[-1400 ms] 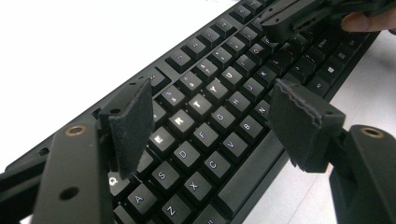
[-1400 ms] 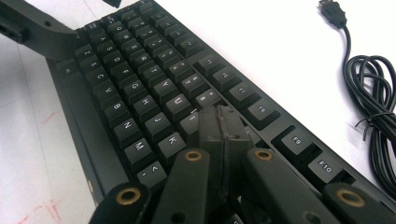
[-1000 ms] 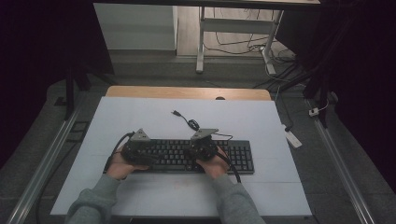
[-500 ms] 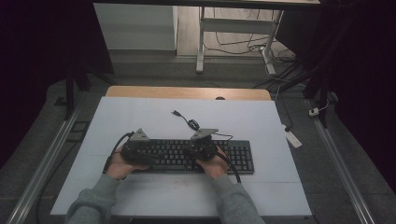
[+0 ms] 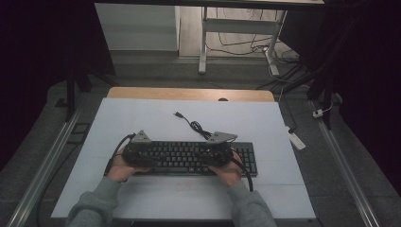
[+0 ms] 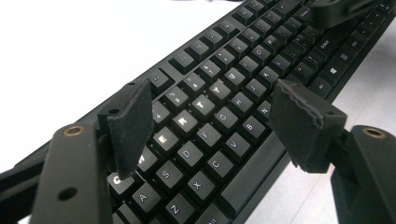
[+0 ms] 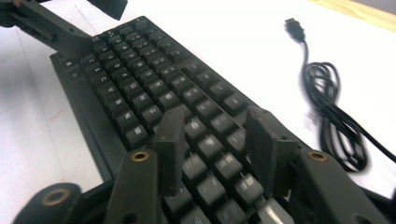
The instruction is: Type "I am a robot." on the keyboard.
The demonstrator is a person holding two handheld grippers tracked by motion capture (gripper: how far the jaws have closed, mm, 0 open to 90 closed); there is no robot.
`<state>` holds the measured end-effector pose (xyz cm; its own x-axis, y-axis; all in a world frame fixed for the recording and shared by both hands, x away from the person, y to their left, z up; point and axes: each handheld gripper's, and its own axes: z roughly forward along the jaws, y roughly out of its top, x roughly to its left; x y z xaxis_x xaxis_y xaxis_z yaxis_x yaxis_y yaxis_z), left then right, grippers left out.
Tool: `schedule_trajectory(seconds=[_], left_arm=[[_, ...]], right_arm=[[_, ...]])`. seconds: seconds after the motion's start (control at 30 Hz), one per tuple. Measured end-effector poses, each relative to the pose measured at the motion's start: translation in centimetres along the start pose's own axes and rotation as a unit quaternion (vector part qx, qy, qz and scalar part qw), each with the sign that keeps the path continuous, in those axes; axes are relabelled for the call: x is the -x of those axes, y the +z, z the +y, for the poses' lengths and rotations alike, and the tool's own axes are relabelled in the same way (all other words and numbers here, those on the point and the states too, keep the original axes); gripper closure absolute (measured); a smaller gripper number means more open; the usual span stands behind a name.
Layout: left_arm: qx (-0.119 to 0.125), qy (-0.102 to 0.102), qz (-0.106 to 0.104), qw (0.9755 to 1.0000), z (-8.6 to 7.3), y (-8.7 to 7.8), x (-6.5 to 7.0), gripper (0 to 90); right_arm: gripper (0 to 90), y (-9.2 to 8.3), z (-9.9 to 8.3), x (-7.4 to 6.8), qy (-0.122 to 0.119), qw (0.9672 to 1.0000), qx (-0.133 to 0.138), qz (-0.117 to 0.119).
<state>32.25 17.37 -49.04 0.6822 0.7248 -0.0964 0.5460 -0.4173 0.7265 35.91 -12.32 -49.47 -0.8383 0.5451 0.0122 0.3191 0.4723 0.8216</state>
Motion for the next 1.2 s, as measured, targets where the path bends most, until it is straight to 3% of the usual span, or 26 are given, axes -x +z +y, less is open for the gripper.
schedule_trajectory(seconds=[0.23, 0.67, 0.9, 1.2], left_arm=[[0.000, -0.001, 0.000, 1.0000, 0.0, 0.0, 0.1, 30.0], [0.008, -0.010, 0.002, 0.9999, 0.1, -0.1, 0.0, 30.0], [0.016, -0.016, 0.003, 0.9997, 0.1, -0.3, -0.1, 30.5], [0.026, -0.016, 0.004, 0.9995, 0.1, -0.6, 0.0, 35.7]], right_arm=[[52.7, -2.7, -1.3, 0.6, 0.004, 0.9998, 0.011, -0.018], [51.8, -5.8, -3.7, 1.6, 0.010, 0.9993, 0.011, -0.035], [51.7, -6.6, -4.5, 1.8, 0.012, 0.9991, 0.013, -0.039], [51.7, -6.4, -4.6, 1.6, 0.009, 0.9993, 0.010, -0.034]])
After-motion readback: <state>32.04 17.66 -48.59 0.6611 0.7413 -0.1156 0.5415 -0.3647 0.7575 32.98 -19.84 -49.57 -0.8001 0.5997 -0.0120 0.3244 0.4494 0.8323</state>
